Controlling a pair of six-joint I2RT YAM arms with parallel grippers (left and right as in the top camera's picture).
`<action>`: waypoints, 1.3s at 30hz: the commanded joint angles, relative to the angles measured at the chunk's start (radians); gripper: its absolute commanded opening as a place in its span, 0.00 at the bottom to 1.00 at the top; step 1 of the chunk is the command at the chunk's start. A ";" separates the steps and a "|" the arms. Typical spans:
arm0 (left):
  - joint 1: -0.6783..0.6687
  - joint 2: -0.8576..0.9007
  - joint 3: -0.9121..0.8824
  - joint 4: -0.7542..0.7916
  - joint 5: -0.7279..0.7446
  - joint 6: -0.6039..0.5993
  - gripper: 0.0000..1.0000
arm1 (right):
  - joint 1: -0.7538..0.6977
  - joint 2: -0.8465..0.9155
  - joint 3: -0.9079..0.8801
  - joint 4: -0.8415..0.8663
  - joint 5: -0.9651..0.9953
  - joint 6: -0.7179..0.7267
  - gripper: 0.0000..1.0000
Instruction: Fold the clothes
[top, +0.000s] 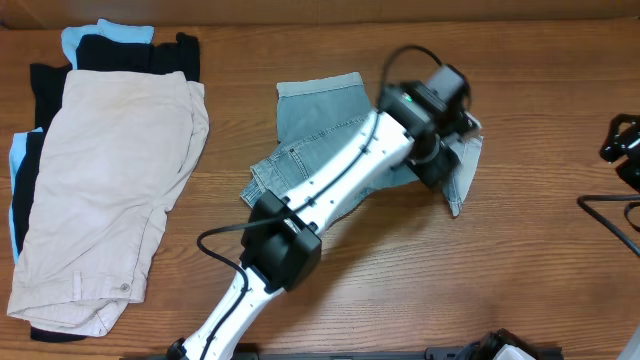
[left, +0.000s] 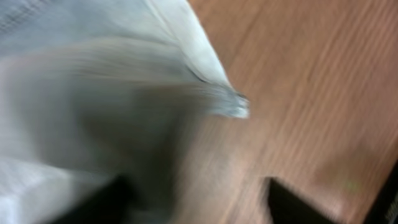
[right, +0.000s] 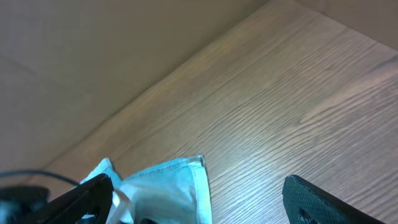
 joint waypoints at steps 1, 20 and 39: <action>0.044 -0.050 0.058 -0.047 -0.083 -0.005 1.00 | -0.012 -0.001 0.014 0.010 -0.023 0.011 0.92; 0.618 -0.088 0.106 -0.436 -0.042 0.043 1.00 | -0.011 0.175 0.013 -0.049 -0.164 -0.054 0.93; 0.767 -0.088 -0.497 -0.150 0.164 0.328 0.89 | -0.011 0.206 0.013 -0.052 -0.165 -0.069 0.93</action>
